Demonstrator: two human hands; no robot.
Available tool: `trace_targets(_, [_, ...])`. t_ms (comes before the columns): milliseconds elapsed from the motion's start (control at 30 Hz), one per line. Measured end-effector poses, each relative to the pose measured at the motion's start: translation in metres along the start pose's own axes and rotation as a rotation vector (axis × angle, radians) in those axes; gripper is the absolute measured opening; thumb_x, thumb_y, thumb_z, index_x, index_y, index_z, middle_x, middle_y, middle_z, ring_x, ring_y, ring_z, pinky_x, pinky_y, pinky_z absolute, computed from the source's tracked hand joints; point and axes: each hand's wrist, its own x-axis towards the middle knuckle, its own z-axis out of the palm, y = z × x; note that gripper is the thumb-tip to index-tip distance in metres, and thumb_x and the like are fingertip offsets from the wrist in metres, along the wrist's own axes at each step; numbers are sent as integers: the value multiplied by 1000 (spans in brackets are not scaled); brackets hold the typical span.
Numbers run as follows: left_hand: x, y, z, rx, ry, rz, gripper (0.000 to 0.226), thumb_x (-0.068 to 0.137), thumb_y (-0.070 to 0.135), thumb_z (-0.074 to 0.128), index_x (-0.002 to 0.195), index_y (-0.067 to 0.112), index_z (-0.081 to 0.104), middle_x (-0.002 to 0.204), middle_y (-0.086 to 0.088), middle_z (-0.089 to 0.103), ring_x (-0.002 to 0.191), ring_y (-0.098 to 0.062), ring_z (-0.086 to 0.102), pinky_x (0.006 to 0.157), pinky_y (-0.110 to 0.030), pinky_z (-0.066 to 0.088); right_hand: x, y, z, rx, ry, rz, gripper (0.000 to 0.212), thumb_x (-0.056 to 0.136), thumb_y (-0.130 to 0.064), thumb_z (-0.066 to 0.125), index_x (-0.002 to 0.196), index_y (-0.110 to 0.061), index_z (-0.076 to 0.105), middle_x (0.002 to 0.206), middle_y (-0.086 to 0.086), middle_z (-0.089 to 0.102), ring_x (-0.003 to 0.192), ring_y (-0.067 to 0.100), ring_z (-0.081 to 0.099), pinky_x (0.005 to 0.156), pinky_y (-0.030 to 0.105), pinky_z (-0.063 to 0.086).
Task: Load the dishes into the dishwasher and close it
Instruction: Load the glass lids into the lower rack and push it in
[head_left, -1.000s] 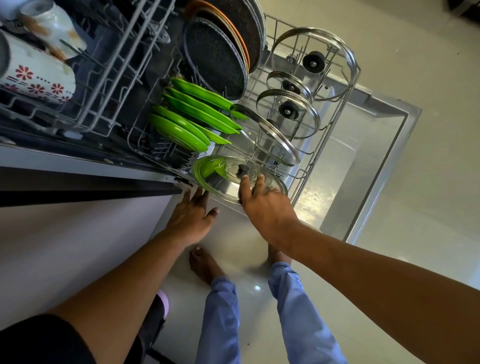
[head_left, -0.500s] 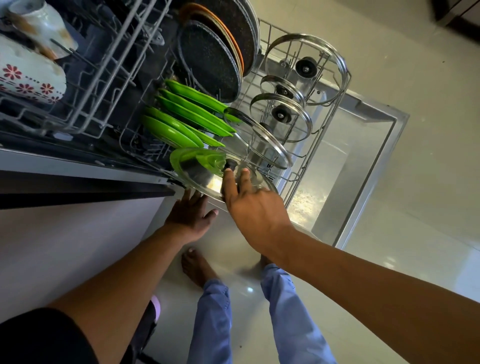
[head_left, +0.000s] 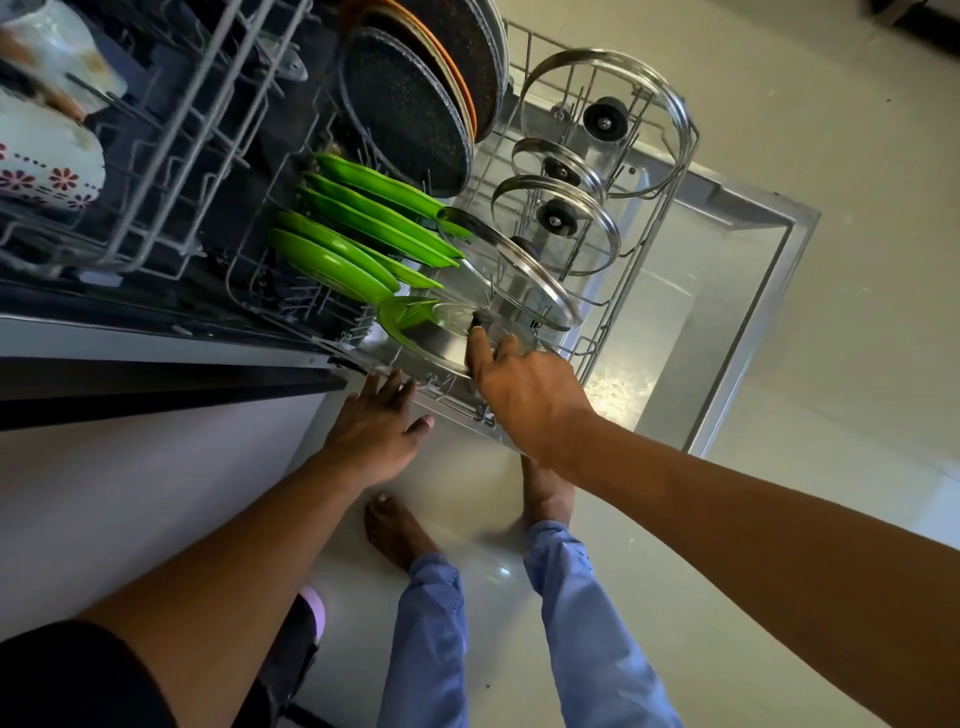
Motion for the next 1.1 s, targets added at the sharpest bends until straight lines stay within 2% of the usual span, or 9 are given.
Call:
trace_targets(267, [5, 0, -7, 11, 32, 29, 69, 109, 55, 24, 166, 22, 5, 174, -4, -1, 159, -30, -7, 128, -52, 6, 6, 3, 20, -62, 16, -88, 96, 88, 2, 69, 159, -2, 4, 134, 38, 52, 72, 41, 68, 56, 43, 54])
trace_targets(367, [8, 2, -8, -29, 79, 43, 68, 109, 52, 29, 166, 23, 7, 173, -4, 7, 160, -30, 1, 128, -53, 11, 5, 3, 28, -53, 15, -94, 96, 88, 3, 68, 159, -3, 3, 141, 41, 47, 71, 41, 69, 54, 42, 54])
trace_targets(500, [11, 5, -11, -45, 122, 42, 67, 109, 50, 33, 165, 20, 13, 171, -9, 17, 158, -28, 14, 125, -50, 18, 6, 5, 34, -41, -5, -89, 94, 90, 1, 67, 159, -4, 3, 149, 45, 36, 79, 46, 71, 55, 42, 46])
trace_targets(633, [11, 7, -14, -56, 129, 30, 66, 109, 48, 34, 165, 19, 16, 170, -11, 21, 156, -29, 18, 125, -48, 18, 8, 9, 36, -23, -15, -85, 91, 94, -2, 63, 160, -7, 1, 152, 42, 35, 85, 47, 71, 62, 45, 55])
trace_targets(733, [7, 9, -14, -94, 129, 16, 65, 109, 47, 37, 165, 21, 19, 169, -11, 25, 155, -29, 22, 126, -47, 16, 8, 10, 37, -15, -8, -76, 81, 99, -14, 61, 160, -10, 8, 148, 35, 44, 84, 44, 71, 63, 45, 58])
trace_targets(867, [2, 11, -13, -175, 197, 32, 60, 106, 44, 47, 161, 24, 33, 163, -13, 37, 148, -32, 32, 124, -47, 22, 2, 14, 42, -37, 40, -59, 80, 101, -42, 57, 160, -8, 14, 135, 21, 55, 88, 37, 70, 57, 40, 48])
trace_targets(1033, [2, 5, -6, -67, 259, 76, 59, 105, 41, 50, 159, 22, 37, 162, -13, 40, 146, -35, 33, 121, -47, 25, -9, 24, 55, -96, 77, -80, 77, 102, -43, 51, 161, -8, 15, 144, 19, 51, 105, 38, 67, 61, 40, 48])
trace_targets(1100, [2, 3, -2, -39, 288, 56, 64, 104, 44, 50, 162, 24, 30, 166, -13, 32, 151, -36, 25, 122, -49, 23, -13, 30, 59, -94, 69, -89, 77, 103, -44, 49, 161, -9, 13, 149, 19, 46, 112, 39, 64, 65, 40, 52])
